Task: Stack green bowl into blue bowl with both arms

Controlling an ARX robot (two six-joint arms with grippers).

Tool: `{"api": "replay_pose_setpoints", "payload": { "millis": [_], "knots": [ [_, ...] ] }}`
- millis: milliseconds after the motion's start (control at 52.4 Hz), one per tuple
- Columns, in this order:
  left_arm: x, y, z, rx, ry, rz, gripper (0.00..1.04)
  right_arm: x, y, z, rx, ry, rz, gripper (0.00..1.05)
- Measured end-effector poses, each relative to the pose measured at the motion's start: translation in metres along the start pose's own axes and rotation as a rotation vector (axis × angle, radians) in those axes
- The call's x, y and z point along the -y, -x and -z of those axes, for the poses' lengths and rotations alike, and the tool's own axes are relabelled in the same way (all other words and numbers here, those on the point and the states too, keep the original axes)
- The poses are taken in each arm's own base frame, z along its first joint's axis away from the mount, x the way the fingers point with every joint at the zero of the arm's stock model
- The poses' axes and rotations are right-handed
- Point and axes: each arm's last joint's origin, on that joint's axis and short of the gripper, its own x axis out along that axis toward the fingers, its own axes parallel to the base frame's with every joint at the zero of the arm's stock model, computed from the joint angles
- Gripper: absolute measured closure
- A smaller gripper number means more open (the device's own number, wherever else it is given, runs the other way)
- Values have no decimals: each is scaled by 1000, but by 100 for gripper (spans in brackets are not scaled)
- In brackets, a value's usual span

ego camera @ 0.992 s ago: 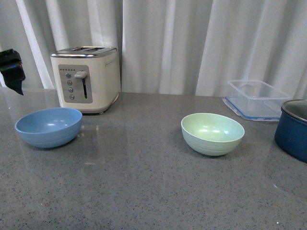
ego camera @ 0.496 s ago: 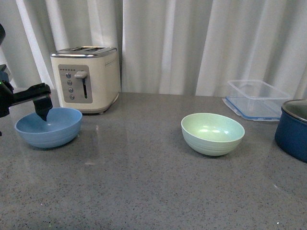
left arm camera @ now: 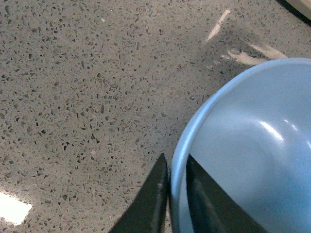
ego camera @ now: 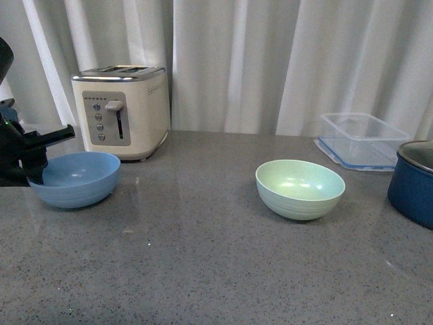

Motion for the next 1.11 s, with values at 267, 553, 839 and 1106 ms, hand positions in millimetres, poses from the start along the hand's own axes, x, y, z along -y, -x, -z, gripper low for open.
{"api": "replay_pose_setpoints", "payload": {
  "millis": [267,553,839,1106],
  "knots": [
    [20,27,-4,30,-13,66,101,0,0,0,0,0,0,10],
    [86,68,14,57,-109,220,101,0,0,0,0,0,0,10],
    [133,68,43,28,-193,266,101,0,0,0,0,0,0,10],
    [144,33,67,-48,-217,221,101,0,0,0,0,0,0,10]
  ]
}}
